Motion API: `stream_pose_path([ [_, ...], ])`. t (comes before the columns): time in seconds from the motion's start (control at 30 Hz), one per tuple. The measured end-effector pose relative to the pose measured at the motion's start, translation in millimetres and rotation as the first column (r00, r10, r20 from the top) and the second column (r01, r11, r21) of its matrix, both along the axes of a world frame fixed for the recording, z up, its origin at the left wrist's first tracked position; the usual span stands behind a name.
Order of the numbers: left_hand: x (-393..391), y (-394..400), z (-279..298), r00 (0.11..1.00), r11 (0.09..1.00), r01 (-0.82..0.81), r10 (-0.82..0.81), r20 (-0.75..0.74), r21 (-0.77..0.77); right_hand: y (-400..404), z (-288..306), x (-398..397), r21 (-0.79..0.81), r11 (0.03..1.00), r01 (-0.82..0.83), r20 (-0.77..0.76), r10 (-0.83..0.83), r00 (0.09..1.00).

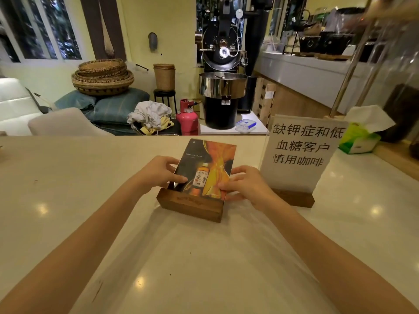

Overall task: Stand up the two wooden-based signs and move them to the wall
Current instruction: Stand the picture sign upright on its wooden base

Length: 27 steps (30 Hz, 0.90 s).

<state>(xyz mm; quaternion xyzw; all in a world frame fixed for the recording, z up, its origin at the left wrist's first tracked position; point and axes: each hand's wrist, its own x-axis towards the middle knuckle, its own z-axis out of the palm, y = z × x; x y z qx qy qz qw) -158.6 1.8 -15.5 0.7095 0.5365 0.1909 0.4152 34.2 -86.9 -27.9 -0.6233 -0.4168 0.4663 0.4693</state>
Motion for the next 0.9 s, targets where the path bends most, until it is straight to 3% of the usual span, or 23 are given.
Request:
stream_pose_path([
  [0.3, 10.4, -0.5, -0.1, 0.986, 0.946, -0.087, 0.038, 0.160, 0.312, 4.5, 7.8, 5.9, 0.268, 0.963, 0.003, 0.253, -0.074, 0.965],
  [0.5, 14.5, -6.7, -3.4, 0.974, 0.899, -0.160, 0.076, 0.214, 0.408, 1.0, -0.3, 5.5, 0.433, 0.901, 0.002, 0.349, -0.170, 0.921],
  [0.9, 18.0, -17.5, -13.4, 0.960, 0.862, -0.218, 0.106, 0.258, 0.458, -8.2, -15.5, 5.1, 0.562, 0.826, -0.048, 0.430, -0.243, 0.870],
])
